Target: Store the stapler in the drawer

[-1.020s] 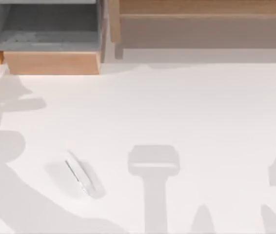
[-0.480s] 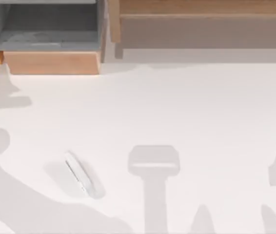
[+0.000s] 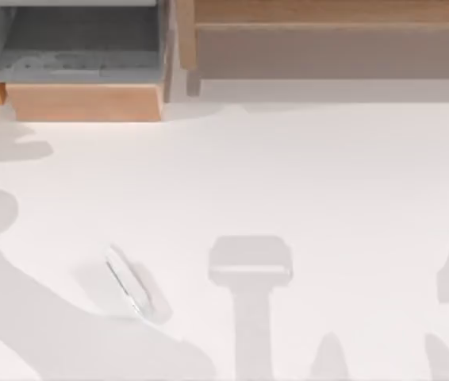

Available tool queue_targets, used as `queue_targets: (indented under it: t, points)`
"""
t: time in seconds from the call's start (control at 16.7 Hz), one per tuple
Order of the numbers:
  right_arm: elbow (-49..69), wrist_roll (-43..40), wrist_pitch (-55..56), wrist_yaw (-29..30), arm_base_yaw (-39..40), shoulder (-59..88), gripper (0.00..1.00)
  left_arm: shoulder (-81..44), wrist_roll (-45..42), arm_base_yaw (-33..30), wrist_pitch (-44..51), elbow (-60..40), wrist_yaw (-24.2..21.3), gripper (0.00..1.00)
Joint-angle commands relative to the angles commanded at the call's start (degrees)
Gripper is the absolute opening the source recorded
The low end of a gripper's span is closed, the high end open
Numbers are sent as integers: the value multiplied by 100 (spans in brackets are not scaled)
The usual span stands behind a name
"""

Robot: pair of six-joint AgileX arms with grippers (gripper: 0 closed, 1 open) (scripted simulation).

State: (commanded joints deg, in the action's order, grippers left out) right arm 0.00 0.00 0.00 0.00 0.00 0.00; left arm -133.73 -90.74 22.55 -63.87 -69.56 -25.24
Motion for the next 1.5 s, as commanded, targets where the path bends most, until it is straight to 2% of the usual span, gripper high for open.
queue_targets:
  t: [0.18, 0.96, 1.5]
  points:
    - [0, 0, 0, 0, 0, 0, 100, -1, 0, -1, 1, -3, 0, 100]
    - [0, 0, 0, 0, 0, 0, 100, -1, 0, -1, 1, -3, 0, 2]
    - [0, 0, 0, 0, 0, 0, 100, -51, 30, 21, 54, 4, -1, 0]
